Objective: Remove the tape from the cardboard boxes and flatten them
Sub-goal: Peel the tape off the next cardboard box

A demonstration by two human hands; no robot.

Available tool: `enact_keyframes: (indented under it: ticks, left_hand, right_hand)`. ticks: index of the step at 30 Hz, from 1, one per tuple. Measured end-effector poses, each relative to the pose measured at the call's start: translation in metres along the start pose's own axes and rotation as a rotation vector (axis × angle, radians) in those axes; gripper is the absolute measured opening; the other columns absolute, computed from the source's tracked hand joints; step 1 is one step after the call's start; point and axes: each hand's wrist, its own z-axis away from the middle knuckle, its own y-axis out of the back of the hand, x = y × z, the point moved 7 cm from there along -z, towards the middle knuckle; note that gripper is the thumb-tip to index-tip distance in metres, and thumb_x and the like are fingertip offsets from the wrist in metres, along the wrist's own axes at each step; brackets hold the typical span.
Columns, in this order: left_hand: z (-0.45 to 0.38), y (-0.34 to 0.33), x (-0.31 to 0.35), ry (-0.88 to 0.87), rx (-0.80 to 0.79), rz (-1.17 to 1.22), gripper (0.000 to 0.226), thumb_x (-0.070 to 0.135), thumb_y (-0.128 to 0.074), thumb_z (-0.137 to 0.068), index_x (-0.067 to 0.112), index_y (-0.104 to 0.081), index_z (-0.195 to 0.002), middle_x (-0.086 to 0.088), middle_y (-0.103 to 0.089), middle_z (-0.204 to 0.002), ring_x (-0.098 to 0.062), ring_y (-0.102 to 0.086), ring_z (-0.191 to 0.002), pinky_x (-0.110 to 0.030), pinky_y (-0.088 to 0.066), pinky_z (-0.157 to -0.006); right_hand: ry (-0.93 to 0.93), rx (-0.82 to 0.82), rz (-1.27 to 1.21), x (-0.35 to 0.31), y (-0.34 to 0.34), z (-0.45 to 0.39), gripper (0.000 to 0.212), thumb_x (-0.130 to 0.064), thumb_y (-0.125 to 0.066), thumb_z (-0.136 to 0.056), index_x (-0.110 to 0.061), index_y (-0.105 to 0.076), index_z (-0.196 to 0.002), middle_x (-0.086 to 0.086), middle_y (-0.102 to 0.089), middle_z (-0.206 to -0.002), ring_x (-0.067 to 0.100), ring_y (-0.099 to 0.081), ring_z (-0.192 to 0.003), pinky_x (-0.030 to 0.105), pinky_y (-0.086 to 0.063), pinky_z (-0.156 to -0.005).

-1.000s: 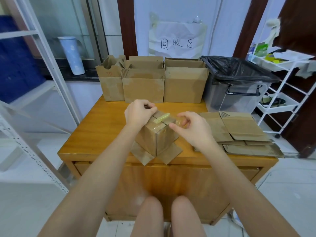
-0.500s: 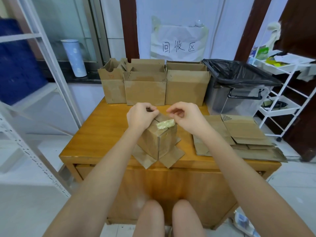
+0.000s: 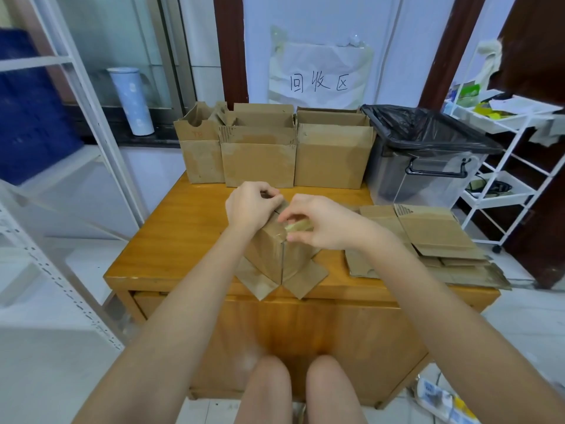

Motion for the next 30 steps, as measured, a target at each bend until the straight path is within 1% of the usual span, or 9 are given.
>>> enact_keyframes:
  ticks: [3,6,9,11,13,17,21,25,30]
  left_hand:
    - [0.001,0.002,0.002,-0.002,-0.013,-0.003,0.013,0.037,-0.064,-0.082,0.029,-0.073,-0.085,0.014,-0.071,-0.091,-0.009,-0.060,-0.088,-0.026,-0.042,-0.069]
    - [0.003,0.003,0.005,-0.011,-0.014,-0.025,0.009,0.035,-0.063,-0.084,0.031,-0.071,-0.081,0.012,-0.069,-0.088,-0.010,-0.057,-0.084,-0.026,-0.040,-0.068]
    - [0.002,0.003,0.005,-0.010,0.009,-0.016,0.011,0.037,-0.064,-0.082,0.031,-0.073,-0.083,0.014,-0.071,-0.095,-0.008,-0.061,-0.092,-0.026,-0.045,-0.074]
    - [0.003,0.002,0.005,0.001,0.011,-0.011,0.009,0.038,-0.065,-0.080,0.032,-0.072,-0.081,0.015,-0.072,-0.095,-0.008,-0.061,-0.093,-0.026,-0.046,-0.075]
    - [0.003,0.002,0.007,0.007,0.016,-0.009,0.008,0.037,-0.065,-0.079,0.032,-0.072,-0.079,0.015,-0.072,-0.093,-0.008,-0.062,-0.092,-0.026,-0.046,-0.074]
    - [0.005,0.001,0.008,0.023,0.030,-0.023,0.008,0.036,-0.065,-0.080,0.031,-0.071,-0.080,0.015,-0.071,-0.093,-0.009,-0.062,-0.091,-0.026,-0.046,-0.073]
    - [0.004,0.002,0.008,0.026,0.032,-0.033,0.008,0.036,-0.065,-0.081,0.031,-0.072,-0.081,0.015,-0.071,-0.094,-0.009,-0.062,-0.092,-0.026,-0.046,-0.073]
    - [0.005,0.001,0.009,0.016,0.039,-0.027,0.010,0.036,-0.064,-0.081,0.031,-0.073,-0.084,0.015,-0.071,-0.095,-0.009,-0.062,-0.093,-0.026,-0.046,-0.074]
    - [0.006,0.002,0.009,0.008,0.039,-0.022,0.011,0.034,-0.064,-0.081,0.029,-0.073,-0.085,0.013,-0.071,-0.095,-0.010,-0.061,-0.093,-0.025,-0.043,-0.072]
  right_hand:
    - [0.065,-0.016,0.108,-0.007,-0.001,0.002,0.025,-0.021,-0.064,-0.091,-0.015,-0.064,-0.116,-0.012,-0.040,-0.110,0.005,-0.044,-0.100,0.022,-0.037,-0.091]
    - [0.113,-0.030,0.120,-0.013,0.000,0.008,0.014,-0.020,-0.063,-0.091,-0.014,-0.066,-0.103,-0.006,-0.041,-0.127,0.007,-0.047,-0.095,0.025,-0.039,-0.087]
    - [0.139,-0.005,0.282,-0.016,0.001,0.010,0.013,-0.021,-0.057,-0.094,-0.018,-0.065,-0.104,-0.005,-0.057,-0.112,0.012,-0.049,-0.102,0.029,-0.036,-0.091]
    - [0.146,0.078,0.361,-0.019,0.001,0.011,0.013,-0.021,-0.053,-0.094,-0.018,-0.062,-0.103,-0.004,-0.060,-0.104,0.014,-0.049,-0.098,0.027,-0.031,-0.081]
    - [0.108,0.143,0.394,-0.021,-0.001,0.011,0.016,-0.020,-0.050,-0.092,-0.016,-0.059,-0.105,-0.003,-0.060,-0.101,0.017,-0.050,-0.095,0.028,-0.029,-0.076]
    - [0.041,0.153,0.511,-0.023,-0.007,0.008,0.027,-0.030,-0.046,-0.091,-0.015,-0.059,-0.109,0.001,-0.055,-0.101,0.020,-0.046,-0.095,0.030,-0.026,-0.077]
    - [0.019,0.106,0.510,-0.021,-0.009,0.009,0.041,-0.054,-0.051,-0.090,-0.017,-0.059,-0.108,0.000,-0.053,-0.102,0.016,-0.041,-0.093,0.031,-0.026,-0.079]
    - [0.012,0.113,0.547,-0.023,-0.010,0.007,0.035,-0.047,-0.052,-0.093,-0.017,-0.058,-0.109,0.001,-0.055,-0.110,0.019,-0.046,-0.104,0.033,-0.030,-0.085]
    - [0.028,0.115,0.560,-0.025,-0.011,0.004,0.030,-0.045,-0.054,-0.093,-0.017,-0.055,-0.102,-0.002,-0.053,-0.106,0.018,-0.045,-0.103,0.032,-0.029,-0.084]
